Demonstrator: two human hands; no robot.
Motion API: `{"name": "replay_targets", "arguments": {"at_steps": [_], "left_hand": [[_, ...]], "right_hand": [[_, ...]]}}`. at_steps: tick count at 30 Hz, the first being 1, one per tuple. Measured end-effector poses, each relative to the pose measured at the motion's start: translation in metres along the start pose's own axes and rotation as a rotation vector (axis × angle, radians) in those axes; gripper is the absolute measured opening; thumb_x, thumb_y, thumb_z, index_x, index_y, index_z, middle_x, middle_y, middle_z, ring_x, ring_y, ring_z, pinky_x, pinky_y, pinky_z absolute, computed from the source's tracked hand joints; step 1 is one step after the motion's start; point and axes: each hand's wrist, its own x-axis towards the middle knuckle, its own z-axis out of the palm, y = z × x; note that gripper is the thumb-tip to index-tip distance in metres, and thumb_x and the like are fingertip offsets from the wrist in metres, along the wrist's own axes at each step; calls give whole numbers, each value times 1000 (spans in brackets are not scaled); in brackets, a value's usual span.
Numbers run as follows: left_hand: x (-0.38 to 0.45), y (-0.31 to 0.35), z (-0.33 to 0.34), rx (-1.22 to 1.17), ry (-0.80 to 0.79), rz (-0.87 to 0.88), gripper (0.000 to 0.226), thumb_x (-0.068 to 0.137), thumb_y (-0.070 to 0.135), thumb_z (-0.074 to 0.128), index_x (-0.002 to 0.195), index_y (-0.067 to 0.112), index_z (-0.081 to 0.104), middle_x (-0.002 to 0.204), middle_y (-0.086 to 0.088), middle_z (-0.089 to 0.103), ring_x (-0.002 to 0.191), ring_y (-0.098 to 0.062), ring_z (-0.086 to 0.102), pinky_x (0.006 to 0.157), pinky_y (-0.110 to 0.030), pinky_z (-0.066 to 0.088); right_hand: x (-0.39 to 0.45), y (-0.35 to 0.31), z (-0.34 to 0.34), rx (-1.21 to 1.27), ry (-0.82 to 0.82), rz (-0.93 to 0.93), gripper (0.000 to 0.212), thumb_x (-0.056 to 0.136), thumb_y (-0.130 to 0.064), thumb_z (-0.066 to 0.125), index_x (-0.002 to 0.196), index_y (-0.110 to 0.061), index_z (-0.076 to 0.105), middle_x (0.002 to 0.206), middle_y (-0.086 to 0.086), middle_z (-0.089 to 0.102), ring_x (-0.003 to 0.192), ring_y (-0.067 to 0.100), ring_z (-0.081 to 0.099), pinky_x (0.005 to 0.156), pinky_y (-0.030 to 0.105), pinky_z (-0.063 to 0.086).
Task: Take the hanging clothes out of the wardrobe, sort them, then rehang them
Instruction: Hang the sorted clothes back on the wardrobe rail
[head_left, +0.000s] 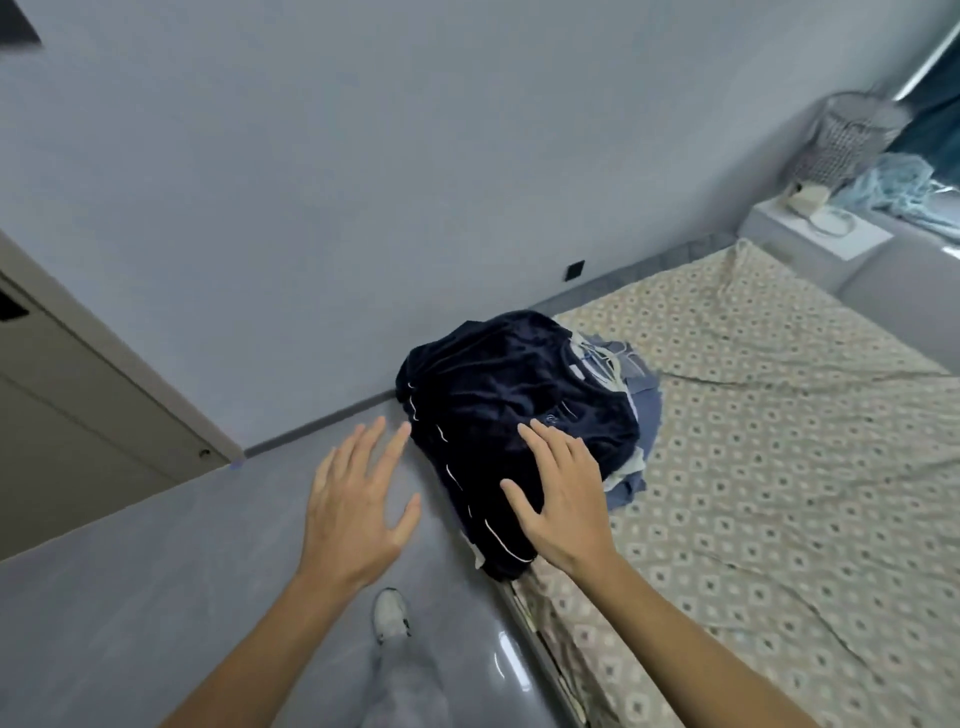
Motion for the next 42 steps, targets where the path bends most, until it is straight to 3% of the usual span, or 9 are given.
{"name": "replay_targets", "arguments": {"at_steps": [8, 14, 18, 22, 25, 31, 36, 42], "left_hand": [[189, -13, 66, -79, -168, 244, 78, 94, 57, 45, 165, 32, 24, 170, -2, 28, 158, -23, 20, 125, -51, 28], [315, 1, 109, -9, -272, 345, 76, 93, 59, 44, 163, 31, 31, 165, -2, 39, 155, -23, 28, 122, -49, 32], [374, 18, 156, 51, -347, 415, 76, 93, 59, 45, 162, 30, 34, 163, -3, 42, 154, -24, 32, 121, -47, 35], [430, 39, 215, 89, -387, 380, 77, 93, 62, 37, 161, 28, 35, 161, -4, 44, 152, -26, 36, 119, -47, 37], [473, 60, 267, 91, -451, 394, 79, 93, 65, 27, 162, 29, 33, 163, -2, 41, 153, -24, 33, 119, -47, 36], [553, 100, 394, 78, -551, 508, 78, 96, 67, 21, 162, 29, 33, 164, -1, 39, 153, -23, 30, 120, -46, 33], [601, 120, 506, 137, -621, 581, 63, 105, 57, 36, 161, 27, 35, 162, -4, 40, 151, -25, 31, 119, -44, 33], [615, 107, 578, 193, -688, 652, 65, 103, 59, 32, 160, 28, 35, 162, -5, 37, 152, -24, 28, 121, -46, 33]], "right_hand": [[89, 68, 24, -101, 23, 320, 65, 102, -60, 48, 158, -30, 37, 162, -9, 40, 149, 17, 35, 122, 49, 30], [148, 131, 33, -133, 41, 545, 69, 99, -66, 41, 158, -30, 38, 161, -8, 41, 148, 19, 35, 121, 48, 32], [175, 196, 42, -124, 22, 657, 72, 98, -68, 35, 159, -29, 37, 161, -7, 40, 148, 19, 34, 120, 46, 34], [193, 275, 59, -135, -42, 755, 74, 98, -69, 31, 159, -27, 36, 159, -5, 41, 146, 20, 36, 117, 44, 38], [208, 327, 75, -127, -83, 828, 67, 104, -61, 39, 160, -23, 33, 160, 0, 40, 145, 24, 35, 114, 43, 40], [243, 420, 132, -89, -141, 885, 68, 107, -59, 38, 164, -24, 25, 160, 2, 41, 144, 29, 36, 114, 42, 39], [275, 489, 189, -37, -179, 959, 69, 106, -62, 38, 163, -25, 25, 159, 5, 42, 144, 32, 36, 111, 49, 41], [334, 531, 229, 88, -91, 954, 58, 106, -54, 48, 153, -21, 42, 147, 5, 55, 136, 31, 44, 105, 50, 40]]}}
